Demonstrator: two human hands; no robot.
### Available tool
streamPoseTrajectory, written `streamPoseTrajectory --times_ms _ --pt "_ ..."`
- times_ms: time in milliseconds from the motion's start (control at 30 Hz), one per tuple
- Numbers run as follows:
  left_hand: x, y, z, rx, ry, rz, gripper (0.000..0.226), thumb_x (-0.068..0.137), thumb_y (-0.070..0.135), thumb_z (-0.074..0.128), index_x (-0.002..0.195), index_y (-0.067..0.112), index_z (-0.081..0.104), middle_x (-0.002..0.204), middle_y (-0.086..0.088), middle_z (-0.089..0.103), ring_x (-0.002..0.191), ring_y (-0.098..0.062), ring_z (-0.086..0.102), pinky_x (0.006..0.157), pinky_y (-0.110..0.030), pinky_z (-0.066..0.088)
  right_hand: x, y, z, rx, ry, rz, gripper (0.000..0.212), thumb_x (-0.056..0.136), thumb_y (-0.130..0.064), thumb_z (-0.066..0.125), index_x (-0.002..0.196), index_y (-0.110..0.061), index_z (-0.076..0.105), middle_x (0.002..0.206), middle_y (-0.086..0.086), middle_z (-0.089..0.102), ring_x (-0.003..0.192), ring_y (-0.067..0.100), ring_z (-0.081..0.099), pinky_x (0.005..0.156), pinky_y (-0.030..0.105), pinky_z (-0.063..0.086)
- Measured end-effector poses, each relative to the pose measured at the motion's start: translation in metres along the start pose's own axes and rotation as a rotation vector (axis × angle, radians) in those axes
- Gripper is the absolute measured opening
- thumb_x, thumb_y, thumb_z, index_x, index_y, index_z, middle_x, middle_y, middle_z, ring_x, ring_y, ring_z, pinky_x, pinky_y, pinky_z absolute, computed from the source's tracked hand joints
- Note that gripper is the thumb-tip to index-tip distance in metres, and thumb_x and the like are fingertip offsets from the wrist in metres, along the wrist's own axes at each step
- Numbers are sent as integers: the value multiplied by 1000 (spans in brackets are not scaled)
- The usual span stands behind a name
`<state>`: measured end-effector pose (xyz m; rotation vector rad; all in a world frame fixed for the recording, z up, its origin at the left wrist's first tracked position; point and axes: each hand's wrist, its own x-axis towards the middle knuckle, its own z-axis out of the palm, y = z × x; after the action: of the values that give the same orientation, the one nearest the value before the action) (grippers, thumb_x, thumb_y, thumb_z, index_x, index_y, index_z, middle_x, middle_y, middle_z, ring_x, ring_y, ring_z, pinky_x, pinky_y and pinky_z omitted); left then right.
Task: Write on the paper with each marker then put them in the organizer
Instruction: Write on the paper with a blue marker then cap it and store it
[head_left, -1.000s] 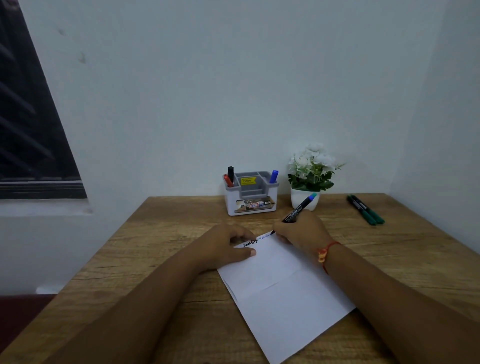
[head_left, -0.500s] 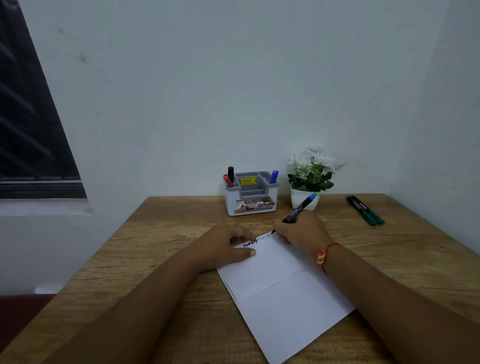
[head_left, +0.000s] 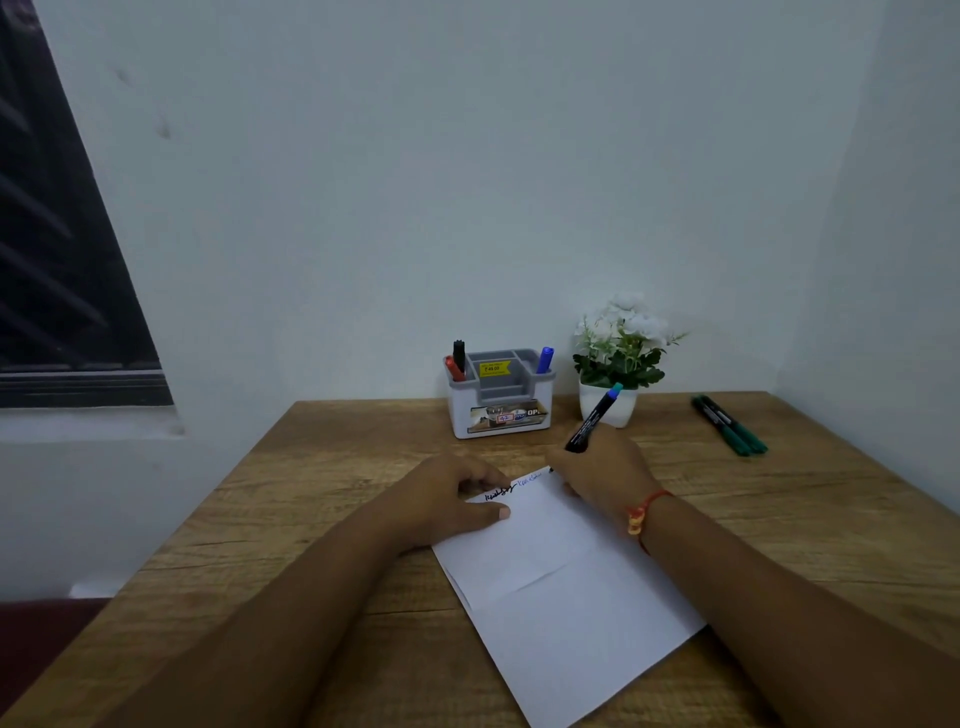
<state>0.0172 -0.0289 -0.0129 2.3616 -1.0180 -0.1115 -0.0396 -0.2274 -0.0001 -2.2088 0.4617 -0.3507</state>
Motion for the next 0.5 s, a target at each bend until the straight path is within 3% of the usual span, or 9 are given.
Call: streamPoseTrajectory --times_ms 100,200,300,367,433,500 --pt "-1 -1 1 -11 9 -15 39 83 40 72 120 30 66 117 13 65 105 -5 59 94 -27 50 1 0 -2 61 -7 19 20 85 -20 62 66 -15 59 57 1 64 55 14 62 61 30 50" --pt "-2 1 1 -10 40 -16 37 81 39 74 116 28 68 108 13 64 98 -5 59 84 -20 50 3 2 -4 195 2 28 19 89 -16 58 74 -9 65 65 6 66 53 16 62 62 33 58" --pt "-4 2 -2 -35 217 -51 30 78 39 77 104 27 68 96 14 61 86 -6 57 67 -12 44 2 2 -6 336 -7 -9 10 90 -8 62 87 -9 72 75 6 68 66 16 64 54 23 56" --pt "-3 -1 -6 -63 379 -105 26 80 38 75 101 25 67 94 10 61 84 -7 56 64 -12 40 0 -1 -8 391 -20 -36 10 91 -10 64 92 -8 73 81 7 71 75 16 67 56 22 56" --pt "-1 -7 -9 26 452 -158 27 86 38 69 109 24 66 104 7 63 91 -11 56 72 -19 44 -2 -7 -9 447 -57 -6 16 94 -16 61 95 -8 74 84 8 73 77 14 69 57 23 56" --pt "2 -17 -8 195 421 -215 36 89 39 62 123 25 61 119 4 60 107 -16 54 88 -30 47 -5 -11 -9 503 -105 31 20 96 -17 56 93 -10 74 83 6 74 75 13 69 57 24 55"
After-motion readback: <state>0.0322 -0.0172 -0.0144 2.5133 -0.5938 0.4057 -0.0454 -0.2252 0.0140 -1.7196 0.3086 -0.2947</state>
